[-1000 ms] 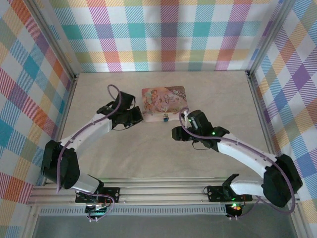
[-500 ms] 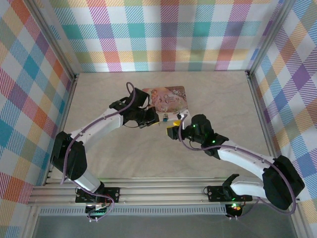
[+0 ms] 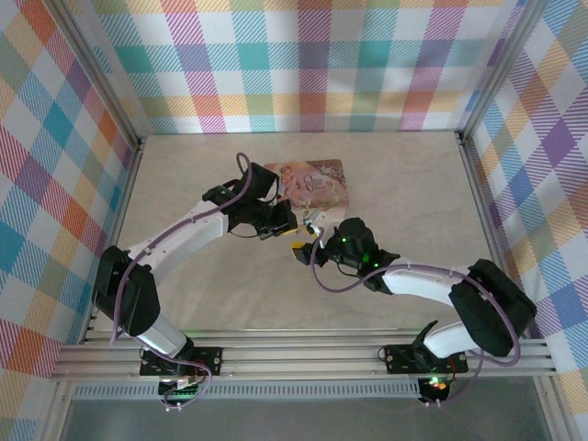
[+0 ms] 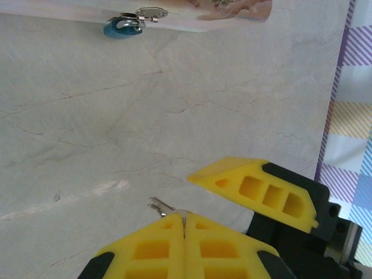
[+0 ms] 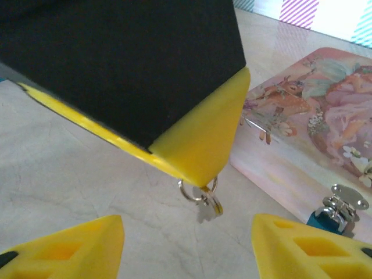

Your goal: Unlock the padlock with the key

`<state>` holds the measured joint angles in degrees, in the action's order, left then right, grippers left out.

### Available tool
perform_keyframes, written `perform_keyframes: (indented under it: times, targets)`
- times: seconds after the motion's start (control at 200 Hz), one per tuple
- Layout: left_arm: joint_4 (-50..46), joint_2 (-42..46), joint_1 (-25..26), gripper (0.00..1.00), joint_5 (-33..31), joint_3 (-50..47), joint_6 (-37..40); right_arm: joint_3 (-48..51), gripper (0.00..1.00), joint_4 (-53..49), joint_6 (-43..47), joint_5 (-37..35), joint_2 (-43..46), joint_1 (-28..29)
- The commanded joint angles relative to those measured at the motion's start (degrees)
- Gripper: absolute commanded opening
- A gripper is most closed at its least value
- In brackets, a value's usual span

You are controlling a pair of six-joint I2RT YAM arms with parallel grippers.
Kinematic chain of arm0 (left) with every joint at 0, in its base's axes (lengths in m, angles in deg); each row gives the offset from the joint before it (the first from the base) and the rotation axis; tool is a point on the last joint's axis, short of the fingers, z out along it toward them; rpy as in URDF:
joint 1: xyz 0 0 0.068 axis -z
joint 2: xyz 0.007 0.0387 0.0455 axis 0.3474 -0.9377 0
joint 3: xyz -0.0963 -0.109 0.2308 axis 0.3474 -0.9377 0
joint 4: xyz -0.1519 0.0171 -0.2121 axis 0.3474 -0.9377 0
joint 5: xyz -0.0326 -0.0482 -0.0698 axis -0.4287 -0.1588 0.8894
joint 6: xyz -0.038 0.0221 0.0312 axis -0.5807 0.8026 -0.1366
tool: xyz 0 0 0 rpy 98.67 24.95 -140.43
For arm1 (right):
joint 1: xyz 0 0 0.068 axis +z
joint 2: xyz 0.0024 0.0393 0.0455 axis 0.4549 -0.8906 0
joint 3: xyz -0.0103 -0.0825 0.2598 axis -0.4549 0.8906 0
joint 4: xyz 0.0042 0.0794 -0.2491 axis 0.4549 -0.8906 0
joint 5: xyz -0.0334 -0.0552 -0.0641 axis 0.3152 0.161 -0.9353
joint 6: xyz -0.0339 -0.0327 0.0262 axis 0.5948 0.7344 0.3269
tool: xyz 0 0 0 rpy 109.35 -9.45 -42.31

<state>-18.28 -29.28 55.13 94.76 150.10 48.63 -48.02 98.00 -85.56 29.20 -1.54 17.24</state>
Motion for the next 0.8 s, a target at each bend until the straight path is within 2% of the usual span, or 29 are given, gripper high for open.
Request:
perform_keyframes:
  times: [0.0,0.16,0.495,0.61,0.715,0.795]
  targets:
    - [-1.36,2.25,0.65,0.0,1.74,1.7,0.81,-1.88,0.58,5.53,2.49,0.55,-2.07,0.35]
    - [-1.93,2.58,0.63,0.0,2.2,1.94,1.12,-2.19,0.48,7.44,2.49,0.46,-3.97,0.36]
    - [-2.13,3.29,0.7,0.0,2.72,1.49,1.67,-1.29,0.14,6.0,6.21,-1.06,-2.32,0.44]
    - [-1.99,3.13,0.7,0.0,3.48,1.86,1.73,0.14,0.01,5.05,7.91,-5.29,1.79,0.39]
    - [-1.12,2.99,0.69,0.0,4.33,2.03,1.7,0.0,0.0,-0.1,12.3,-8.26,6.52,0.36]
    - [-0.11,2.96,0.7,0.0,4.98,2.05,1.89,-1.02,0.0,-5.55,15.29,-7.07,9.51,0.36]
